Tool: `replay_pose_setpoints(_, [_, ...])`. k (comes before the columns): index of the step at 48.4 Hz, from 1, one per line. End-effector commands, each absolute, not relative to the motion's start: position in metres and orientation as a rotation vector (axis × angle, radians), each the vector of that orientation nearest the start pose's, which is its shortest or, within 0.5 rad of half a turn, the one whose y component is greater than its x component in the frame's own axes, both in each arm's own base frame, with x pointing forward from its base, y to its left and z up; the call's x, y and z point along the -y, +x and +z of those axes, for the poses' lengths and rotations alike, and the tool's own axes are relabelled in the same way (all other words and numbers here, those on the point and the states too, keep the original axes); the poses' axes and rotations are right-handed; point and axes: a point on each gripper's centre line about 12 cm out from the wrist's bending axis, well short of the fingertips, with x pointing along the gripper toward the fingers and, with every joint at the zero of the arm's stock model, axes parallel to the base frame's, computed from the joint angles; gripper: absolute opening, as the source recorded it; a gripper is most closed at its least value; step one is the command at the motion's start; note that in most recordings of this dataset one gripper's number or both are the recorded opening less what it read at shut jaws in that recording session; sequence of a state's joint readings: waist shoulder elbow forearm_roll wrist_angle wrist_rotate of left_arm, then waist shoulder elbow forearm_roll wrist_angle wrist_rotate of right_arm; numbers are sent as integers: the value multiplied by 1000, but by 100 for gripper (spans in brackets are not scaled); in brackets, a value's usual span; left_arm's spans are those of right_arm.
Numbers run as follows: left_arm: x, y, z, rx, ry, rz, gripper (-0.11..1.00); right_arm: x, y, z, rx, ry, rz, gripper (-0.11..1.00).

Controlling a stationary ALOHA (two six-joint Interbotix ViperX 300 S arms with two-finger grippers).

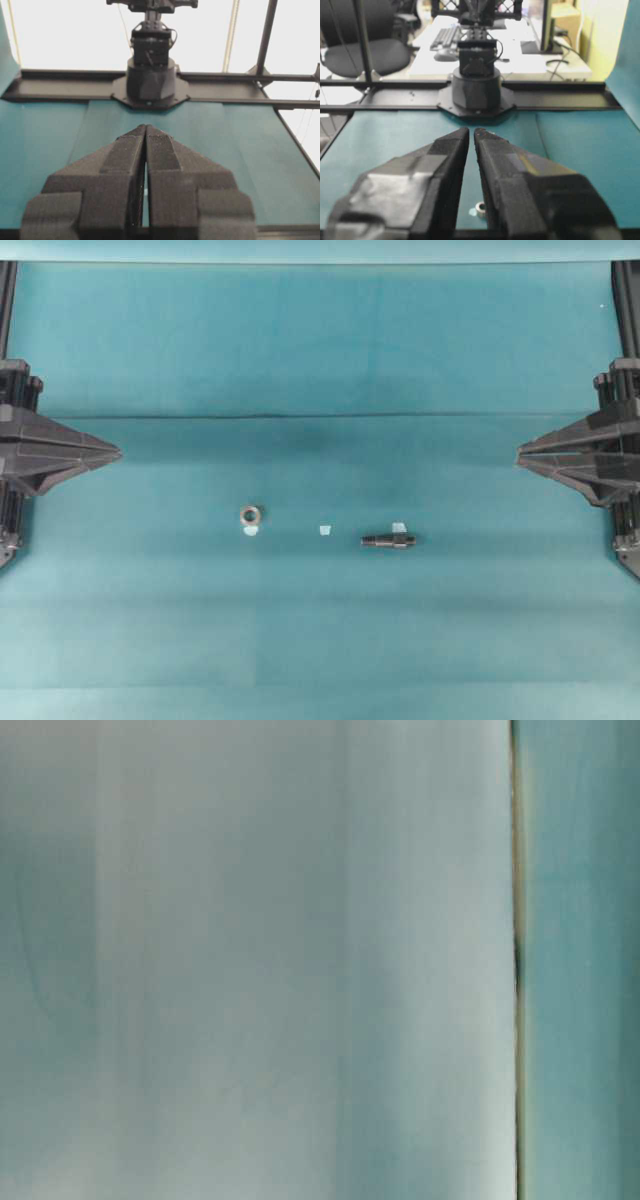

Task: Insert the washer onto the shaft with both hands.
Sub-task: 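Move both grippers inward over the washer and the shaft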

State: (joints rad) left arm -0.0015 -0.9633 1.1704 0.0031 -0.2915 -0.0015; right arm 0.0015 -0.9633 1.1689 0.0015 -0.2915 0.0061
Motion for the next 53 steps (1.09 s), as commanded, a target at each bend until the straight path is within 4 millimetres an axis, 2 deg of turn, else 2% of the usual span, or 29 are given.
replay_pose_setpoints(1, [0,208,288,11,-1,-1,2,2,201,294,78,4,-11,0])
replay_pose_setpoints(5, [0,214,287,-35,-13,0,3,3,201,287,32,39,-18,3])
replay_pose_setpoints(11, [0,219,290,-64,-11,0,3,3,201,282,-33,90,-21,-7])
replay_pose_setpoints(20, [0,223,288,-127,-17,3,3,3,202,279,-109,143,-25,-9])
replay_pose_setpoints(35, [-1,247,265,-364,-16,7,3,2,213,267,-319,161,-33,-9])
replay_pose_setpoints(53, [-1,282,238,-630,-9,10,3,2,240,234,-618,159,-51,-9])
